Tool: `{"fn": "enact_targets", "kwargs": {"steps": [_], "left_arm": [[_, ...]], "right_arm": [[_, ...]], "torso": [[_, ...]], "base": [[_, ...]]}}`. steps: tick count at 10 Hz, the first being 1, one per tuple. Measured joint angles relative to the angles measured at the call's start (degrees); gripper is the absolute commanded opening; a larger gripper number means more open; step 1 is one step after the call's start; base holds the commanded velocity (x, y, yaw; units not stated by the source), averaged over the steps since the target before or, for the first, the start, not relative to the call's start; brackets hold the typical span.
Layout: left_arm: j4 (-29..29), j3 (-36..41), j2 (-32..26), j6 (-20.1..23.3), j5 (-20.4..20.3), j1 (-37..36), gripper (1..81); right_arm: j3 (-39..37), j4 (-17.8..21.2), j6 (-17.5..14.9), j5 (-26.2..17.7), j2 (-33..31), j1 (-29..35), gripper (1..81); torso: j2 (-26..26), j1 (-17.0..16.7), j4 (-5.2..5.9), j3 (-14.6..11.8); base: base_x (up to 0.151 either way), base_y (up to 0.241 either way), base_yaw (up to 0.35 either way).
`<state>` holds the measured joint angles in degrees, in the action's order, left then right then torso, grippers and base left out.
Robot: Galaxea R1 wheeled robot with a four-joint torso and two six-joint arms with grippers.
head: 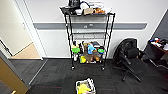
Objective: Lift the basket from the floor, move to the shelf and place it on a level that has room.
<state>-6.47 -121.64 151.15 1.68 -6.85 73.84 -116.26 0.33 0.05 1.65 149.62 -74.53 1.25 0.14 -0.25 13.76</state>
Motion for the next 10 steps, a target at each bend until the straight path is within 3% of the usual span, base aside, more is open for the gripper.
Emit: {"fn": "enact_targets", "kwargs": {"steps": [10], "left_arm": [[0.00,-0.02,0.89,0.02,-0.09,0.50,81.1]], "right_arm": [[-3.23,0.07,0.26,0.30,2.04,-0.52,81.1]], "torso": [[0.00,-0.04,0.00,0.00]], "base": [[0.112,0.000,0.000]]}}
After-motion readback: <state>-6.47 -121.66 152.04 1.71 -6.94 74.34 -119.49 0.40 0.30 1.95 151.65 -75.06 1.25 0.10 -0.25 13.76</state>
